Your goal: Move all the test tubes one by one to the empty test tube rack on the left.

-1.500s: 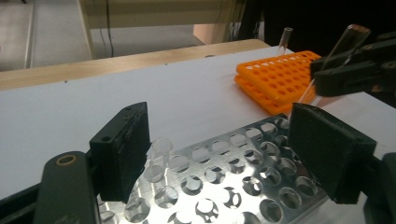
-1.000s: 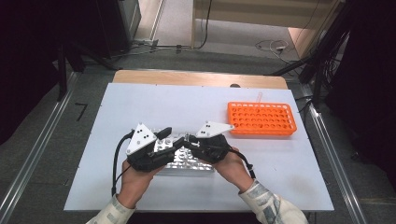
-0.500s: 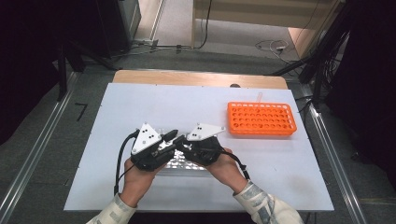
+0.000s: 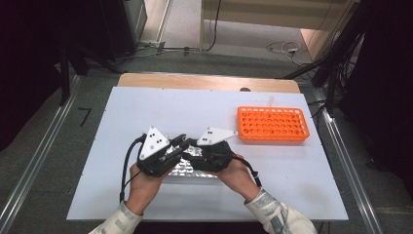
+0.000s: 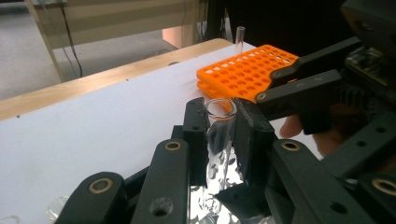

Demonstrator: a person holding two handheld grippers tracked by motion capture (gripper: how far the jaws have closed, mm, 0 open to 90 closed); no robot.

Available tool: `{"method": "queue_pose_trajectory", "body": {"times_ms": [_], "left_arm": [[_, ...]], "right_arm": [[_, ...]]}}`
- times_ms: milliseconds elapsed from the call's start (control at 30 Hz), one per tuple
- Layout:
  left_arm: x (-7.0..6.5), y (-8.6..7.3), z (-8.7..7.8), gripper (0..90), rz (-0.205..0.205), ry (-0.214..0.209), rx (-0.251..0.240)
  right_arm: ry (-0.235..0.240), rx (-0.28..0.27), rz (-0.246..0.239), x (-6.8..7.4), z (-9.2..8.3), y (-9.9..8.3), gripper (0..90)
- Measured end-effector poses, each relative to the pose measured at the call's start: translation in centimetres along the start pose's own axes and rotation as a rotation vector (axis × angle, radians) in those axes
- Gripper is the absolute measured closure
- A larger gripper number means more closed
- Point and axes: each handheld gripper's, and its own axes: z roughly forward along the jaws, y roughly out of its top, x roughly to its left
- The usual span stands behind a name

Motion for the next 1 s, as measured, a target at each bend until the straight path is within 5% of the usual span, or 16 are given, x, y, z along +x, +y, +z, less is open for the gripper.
{"method": "queue_pose_trajectory", "body": {"times_ms": [267,600,1000], "left_arm": [[1.4,0.4,0.4,75.7,-0.024,0.057,-0.023],[3.1,0.0,1.0,75.7,-0.027,0.144,-0.047],[3.9,-1.6,2.4,75.5,-0.029,0.174,-0.014]], "right_arm": [[-0.041,-0.010,0.059,-2.1,-1.2,-0.6,27.5],[-0.081,-0.018,0.083,-3.3,-1.9,-1.1,26.5],[-0.096,-0.014,0.091,-3.5,-2.0,-1.2,26.7]]}}
